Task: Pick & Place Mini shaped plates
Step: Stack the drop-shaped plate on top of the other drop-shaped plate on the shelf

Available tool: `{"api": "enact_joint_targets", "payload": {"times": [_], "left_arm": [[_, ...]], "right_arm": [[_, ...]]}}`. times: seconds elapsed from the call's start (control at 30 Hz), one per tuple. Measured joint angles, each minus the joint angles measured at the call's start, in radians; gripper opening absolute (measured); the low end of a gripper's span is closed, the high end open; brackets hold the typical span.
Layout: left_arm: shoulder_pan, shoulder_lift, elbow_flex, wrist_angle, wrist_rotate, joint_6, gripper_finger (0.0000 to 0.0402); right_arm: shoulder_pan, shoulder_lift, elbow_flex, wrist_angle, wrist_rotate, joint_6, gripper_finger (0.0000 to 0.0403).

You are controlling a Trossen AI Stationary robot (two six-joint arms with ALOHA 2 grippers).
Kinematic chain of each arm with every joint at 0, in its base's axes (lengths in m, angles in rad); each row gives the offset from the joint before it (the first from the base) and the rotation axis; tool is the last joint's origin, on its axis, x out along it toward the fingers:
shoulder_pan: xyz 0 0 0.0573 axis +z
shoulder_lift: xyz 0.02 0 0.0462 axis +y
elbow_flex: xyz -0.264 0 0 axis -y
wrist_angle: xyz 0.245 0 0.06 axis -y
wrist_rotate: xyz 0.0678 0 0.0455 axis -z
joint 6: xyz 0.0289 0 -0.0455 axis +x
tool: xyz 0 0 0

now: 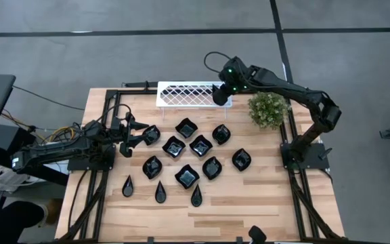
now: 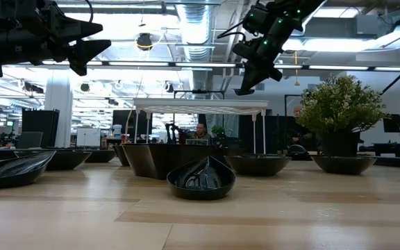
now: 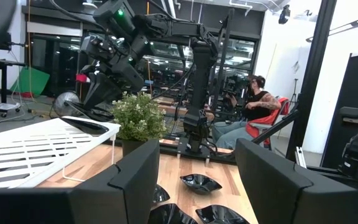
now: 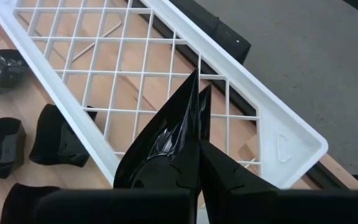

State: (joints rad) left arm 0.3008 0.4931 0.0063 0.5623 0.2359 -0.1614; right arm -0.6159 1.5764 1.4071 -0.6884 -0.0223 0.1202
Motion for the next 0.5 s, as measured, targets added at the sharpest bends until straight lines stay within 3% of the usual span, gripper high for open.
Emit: {"api": "enact_joint_targets", "payload": {"times": [0.5], "left_arm": [[0.0,0.0,0.0,0.0,-0.004,0.0,0.0214]], "right_arm": [[0.0,0.0,0.0,0.016,-0.005,-0.005,0.0001]]}}
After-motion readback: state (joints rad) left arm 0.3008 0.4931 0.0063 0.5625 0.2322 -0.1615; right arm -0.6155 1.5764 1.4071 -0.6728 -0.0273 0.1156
